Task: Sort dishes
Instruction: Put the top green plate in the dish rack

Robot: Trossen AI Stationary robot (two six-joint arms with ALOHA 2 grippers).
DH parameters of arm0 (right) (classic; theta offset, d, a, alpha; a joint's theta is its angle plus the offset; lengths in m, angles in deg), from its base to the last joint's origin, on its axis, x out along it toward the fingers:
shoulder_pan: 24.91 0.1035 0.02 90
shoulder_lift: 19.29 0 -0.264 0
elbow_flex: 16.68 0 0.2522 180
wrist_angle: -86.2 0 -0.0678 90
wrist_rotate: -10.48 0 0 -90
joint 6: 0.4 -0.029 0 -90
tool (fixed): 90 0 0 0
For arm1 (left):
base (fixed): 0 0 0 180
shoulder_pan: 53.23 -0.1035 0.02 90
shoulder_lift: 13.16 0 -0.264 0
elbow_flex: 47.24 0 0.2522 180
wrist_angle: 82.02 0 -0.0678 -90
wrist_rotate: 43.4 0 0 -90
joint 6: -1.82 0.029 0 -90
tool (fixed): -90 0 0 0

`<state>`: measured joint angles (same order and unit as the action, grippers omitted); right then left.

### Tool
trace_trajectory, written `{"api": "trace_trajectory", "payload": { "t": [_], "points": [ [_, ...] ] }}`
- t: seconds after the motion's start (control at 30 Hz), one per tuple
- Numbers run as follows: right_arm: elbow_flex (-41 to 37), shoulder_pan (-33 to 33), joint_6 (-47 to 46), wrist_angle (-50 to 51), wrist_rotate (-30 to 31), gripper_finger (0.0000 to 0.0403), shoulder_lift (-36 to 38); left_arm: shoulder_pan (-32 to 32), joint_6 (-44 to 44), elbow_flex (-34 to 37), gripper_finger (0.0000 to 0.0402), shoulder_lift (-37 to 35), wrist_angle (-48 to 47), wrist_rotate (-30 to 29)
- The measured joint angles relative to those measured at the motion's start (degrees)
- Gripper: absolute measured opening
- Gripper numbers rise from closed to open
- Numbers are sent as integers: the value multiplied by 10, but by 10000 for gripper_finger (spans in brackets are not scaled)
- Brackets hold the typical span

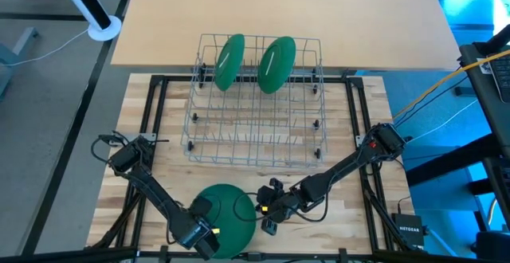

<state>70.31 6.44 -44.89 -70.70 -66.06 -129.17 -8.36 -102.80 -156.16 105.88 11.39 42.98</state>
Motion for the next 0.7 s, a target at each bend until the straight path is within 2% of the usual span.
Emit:
{"api": "trace_trajectory", "payload": {
  "t": [0.13, 0.47, 0.7],
  "points": [
    [0, 0, -2, -4, -17, 57, 0, -9, 18, 0, 70, 8, 51, -29],
    [0, -12, -3, -1, -22, 157, 0, -45, 100, -2, 70, 39, 139, -30],
    [2, -18, -1, 63, -36, 170, 3, -64, 108, -2, 70, 41, 145, -32]
  ]
}}
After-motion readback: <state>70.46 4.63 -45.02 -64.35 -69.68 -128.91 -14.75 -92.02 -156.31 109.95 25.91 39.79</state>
